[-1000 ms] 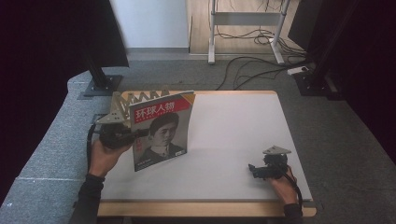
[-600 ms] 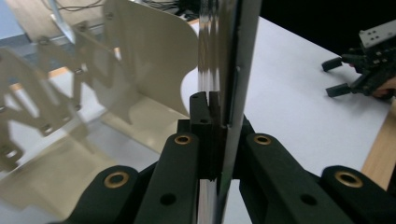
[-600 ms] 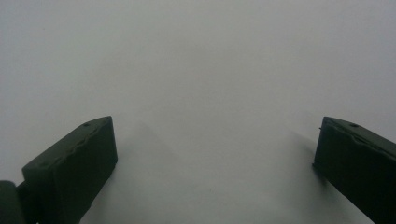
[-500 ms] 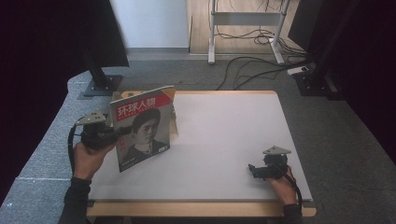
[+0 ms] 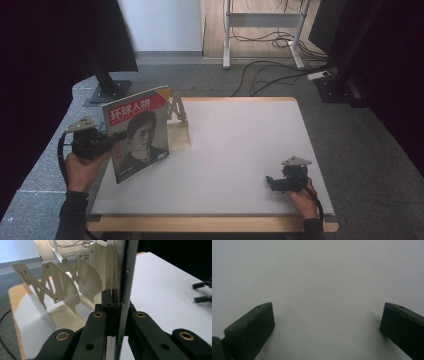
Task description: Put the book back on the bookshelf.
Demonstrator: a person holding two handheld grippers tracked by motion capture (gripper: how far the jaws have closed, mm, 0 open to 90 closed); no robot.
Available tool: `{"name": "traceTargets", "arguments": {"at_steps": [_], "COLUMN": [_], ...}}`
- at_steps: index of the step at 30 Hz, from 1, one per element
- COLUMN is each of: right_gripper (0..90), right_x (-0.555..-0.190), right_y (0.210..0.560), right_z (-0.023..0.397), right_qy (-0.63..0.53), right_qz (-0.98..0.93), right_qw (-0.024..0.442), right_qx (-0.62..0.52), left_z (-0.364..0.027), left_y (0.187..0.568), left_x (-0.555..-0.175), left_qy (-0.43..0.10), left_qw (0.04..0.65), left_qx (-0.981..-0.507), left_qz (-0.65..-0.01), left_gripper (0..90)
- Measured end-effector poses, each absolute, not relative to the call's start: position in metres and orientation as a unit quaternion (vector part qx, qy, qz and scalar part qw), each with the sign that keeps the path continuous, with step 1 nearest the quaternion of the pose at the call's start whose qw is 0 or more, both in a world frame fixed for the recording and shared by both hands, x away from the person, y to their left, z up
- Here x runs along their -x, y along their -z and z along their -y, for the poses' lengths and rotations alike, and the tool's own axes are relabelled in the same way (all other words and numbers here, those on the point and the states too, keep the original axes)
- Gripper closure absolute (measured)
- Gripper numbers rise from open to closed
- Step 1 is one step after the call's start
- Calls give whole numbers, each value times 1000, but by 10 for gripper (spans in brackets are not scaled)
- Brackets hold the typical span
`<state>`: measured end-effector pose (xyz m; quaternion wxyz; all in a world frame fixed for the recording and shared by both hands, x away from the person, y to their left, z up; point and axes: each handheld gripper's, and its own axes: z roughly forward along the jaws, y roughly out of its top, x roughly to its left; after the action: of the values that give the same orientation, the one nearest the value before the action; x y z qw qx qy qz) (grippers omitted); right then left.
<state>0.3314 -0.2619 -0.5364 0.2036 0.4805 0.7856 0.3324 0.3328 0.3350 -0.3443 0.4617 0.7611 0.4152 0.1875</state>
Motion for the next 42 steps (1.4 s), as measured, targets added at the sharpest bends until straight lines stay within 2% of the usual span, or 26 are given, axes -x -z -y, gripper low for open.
{"name": "traceTargets", "arguments": {"at_steps": [26,35,42], "right_gripper": [0,0,0], "right_x": [-331,-331,-331], "right_y": [536,536,536], "right_z": [262,262,262], "right_qy": [-332,-332,-332], "right_qz": [-786,-786,-786], "right_qw": [202,202,202], "right_qx": [-481,-481,-481], "left_z": [-378,-384,-373], "left_y": [340,335,345], "left_x": [-319,-312,-328], "left_qy": [-224,-236,-239], "left_qw": [455,457,458], "left_qx": [-718,-706,-700], "left_qz": [-477,-486,-494], "left_gripper": [870,871,870]}}
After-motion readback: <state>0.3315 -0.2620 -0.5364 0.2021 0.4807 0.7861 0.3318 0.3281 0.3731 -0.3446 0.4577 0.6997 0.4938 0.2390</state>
